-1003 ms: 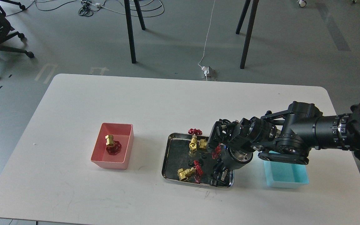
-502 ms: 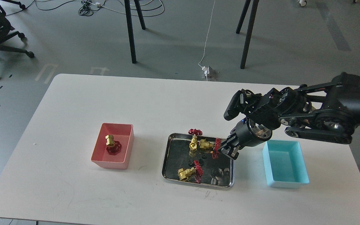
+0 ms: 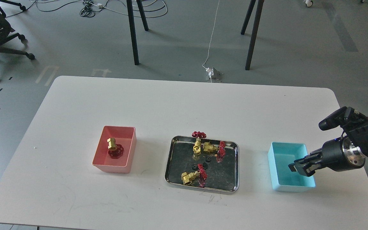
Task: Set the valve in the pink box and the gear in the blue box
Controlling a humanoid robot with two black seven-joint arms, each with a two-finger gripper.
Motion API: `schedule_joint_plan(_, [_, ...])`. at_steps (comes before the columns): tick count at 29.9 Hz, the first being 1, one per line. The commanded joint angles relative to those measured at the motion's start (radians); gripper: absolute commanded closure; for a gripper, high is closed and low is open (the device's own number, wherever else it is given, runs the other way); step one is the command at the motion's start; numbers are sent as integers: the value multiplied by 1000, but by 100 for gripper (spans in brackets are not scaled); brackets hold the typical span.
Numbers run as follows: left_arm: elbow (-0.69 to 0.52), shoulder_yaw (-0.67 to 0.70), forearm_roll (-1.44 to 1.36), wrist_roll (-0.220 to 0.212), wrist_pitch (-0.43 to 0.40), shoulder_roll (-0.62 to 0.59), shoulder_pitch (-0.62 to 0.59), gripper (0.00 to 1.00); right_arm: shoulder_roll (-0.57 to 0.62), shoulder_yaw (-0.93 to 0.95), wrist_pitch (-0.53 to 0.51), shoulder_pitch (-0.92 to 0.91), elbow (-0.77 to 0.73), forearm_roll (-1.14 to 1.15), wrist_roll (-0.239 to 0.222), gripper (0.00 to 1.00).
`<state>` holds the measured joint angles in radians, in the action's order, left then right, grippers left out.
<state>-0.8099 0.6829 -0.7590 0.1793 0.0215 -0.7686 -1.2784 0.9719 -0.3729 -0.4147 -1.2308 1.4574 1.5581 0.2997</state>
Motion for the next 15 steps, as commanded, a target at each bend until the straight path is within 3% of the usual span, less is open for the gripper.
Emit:
schedule_joint_plan(1, [0,0,0,-1,-2,0,-10,1,-18,46,-1,46,-34,0,-4,81])
schedule_joint_plan(3, [0,0,0,-1,-2,0,-10,1,-22,46,0,48,-38,-1,-5,68])
schedule_joint_plan(7, [0,-2,0,-1,-2,2,-10,1,-24,54,2,54,-40,-12,-5,33])
schedule_joint_plan(12, [-5,-14,-2,0,0,8,-6,1,-16,118,5,60,-35,-24,-7,17])
schedule_joint_plan(15, [-5,-17,-3,8,6,14,2,1,-9,257,7,59,-46,-131,-8,7])
